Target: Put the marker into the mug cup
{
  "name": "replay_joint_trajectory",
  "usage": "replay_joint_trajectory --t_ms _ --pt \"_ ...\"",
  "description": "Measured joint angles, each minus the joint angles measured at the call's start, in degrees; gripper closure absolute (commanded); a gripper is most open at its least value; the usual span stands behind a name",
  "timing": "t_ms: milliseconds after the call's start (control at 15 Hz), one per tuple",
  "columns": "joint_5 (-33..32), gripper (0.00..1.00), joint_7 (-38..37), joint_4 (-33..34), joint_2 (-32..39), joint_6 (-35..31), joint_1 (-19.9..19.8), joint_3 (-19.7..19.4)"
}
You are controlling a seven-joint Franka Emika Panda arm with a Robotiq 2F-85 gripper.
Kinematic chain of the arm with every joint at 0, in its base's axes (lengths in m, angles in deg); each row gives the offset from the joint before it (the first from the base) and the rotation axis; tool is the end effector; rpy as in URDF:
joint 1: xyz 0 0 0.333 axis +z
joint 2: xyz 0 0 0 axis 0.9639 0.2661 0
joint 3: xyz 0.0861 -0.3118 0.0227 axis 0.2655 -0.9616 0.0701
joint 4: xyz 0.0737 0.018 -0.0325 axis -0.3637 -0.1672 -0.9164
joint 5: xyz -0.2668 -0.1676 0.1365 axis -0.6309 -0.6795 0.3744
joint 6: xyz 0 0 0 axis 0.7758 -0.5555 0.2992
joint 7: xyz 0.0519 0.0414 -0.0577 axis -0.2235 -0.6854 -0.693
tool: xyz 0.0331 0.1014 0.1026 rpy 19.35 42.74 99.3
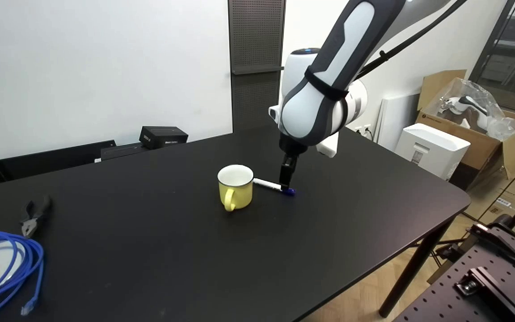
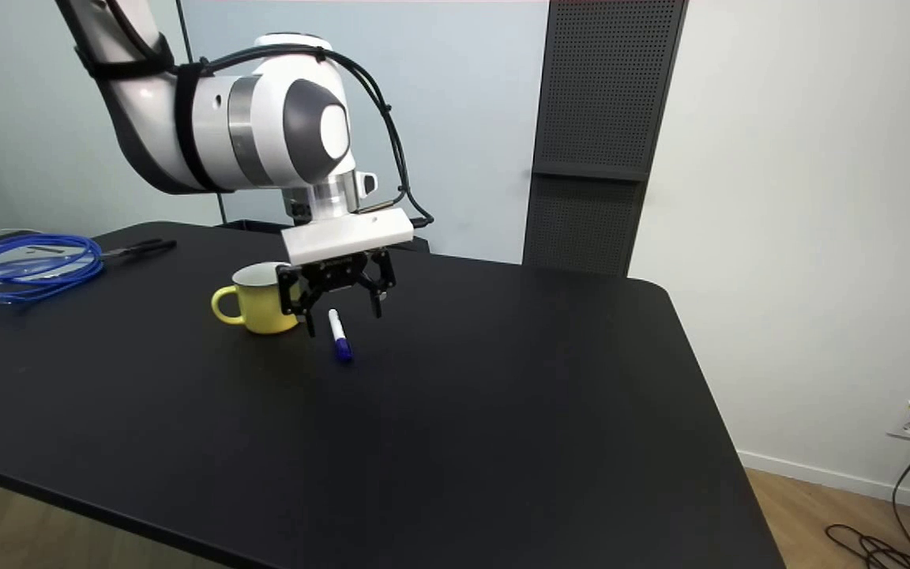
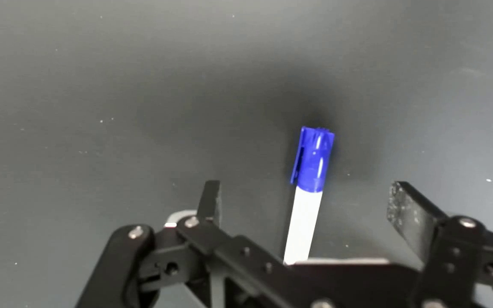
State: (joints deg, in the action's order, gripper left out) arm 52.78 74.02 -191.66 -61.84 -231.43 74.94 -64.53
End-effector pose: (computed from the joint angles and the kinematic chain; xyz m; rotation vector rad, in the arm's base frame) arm 0.5155 0.0301 0.1825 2.8793 1.0795 0.1201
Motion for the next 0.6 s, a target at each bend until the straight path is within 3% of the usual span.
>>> replay_joint_trajectory --t_ms 133,200,267,400,600 --pt "-0.89 0.00 -1.00 0.73 1.22 -0.05 0.25 0.01" --pt "-1.10 0.07 -1.35 1.11 1.79 -0.05 0.41 0.06" --pt "-1.39 0.26 -1.66 1.51 2.35 -0.05 0.52 0.15" --pt "-1.63 0.31 -1.91 2.25 3.36 -0.03 0.66 0.33" --pt "-1.62 0.51 -1.92 3.26 4.77 -0.02 0.62 0.62"
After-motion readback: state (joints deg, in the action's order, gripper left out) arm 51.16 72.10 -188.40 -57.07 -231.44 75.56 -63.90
